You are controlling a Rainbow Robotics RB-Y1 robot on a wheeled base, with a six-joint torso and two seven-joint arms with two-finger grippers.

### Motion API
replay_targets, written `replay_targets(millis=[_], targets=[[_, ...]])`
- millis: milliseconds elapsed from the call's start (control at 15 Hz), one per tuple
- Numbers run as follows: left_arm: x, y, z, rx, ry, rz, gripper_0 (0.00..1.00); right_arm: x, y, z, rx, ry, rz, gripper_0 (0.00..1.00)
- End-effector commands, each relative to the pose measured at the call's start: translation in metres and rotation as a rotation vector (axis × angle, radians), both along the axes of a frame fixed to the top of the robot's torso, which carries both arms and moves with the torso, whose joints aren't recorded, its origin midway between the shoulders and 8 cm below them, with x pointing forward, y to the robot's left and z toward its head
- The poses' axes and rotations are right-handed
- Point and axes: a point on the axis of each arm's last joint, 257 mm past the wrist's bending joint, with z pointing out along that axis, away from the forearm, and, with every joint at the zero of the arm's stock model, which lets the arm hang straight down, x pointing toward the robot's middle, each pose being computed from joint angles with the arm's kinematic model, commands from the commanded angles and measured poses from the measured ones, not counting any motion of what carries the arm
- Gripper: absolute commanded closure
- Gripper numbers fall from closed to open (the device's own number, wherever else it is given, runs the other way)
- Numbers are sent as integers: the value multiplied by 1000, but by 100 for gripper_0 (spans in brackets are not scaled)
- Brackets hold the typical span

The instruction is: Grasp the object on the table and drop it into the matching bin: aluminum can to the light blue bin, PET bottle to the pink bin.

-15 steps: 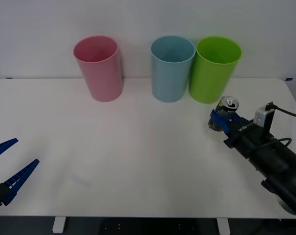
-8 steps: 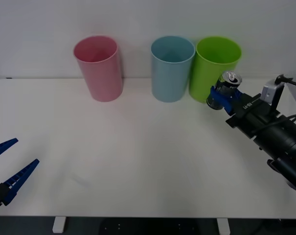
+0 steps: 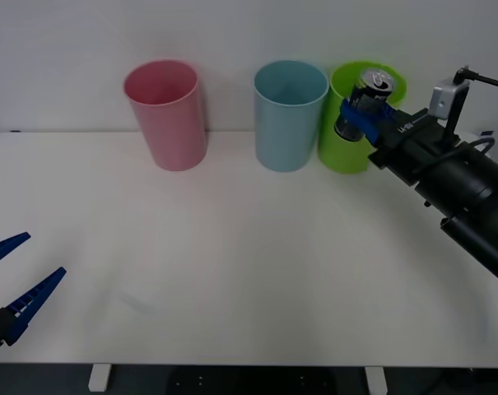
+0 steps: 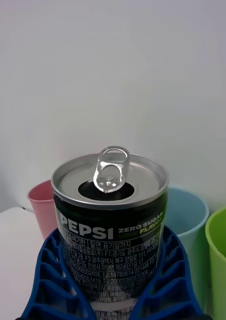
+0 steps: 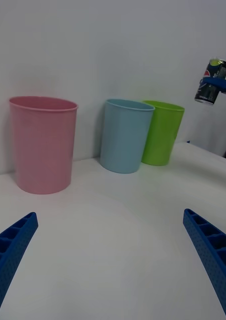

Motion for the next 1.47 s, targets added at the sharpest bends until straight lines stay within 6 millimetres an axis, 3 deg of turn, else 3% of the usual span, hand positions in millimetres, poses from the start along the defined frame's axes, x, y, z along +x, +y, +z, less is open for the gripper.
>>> replay_targets(millis=[67, 733, 1467], targets=[[0, 0, 0, 0, 0, 0, 0, 24, 11, 5, -5, 10, 12, 100], [0, 0, 0, 0, 0, 0, 0, 117, 48, 29, 4, 47, -41, 100], [0, 0, 0, 0, 0, 0, 0, 188, 85, 34, 7, 105, -237, 100]])
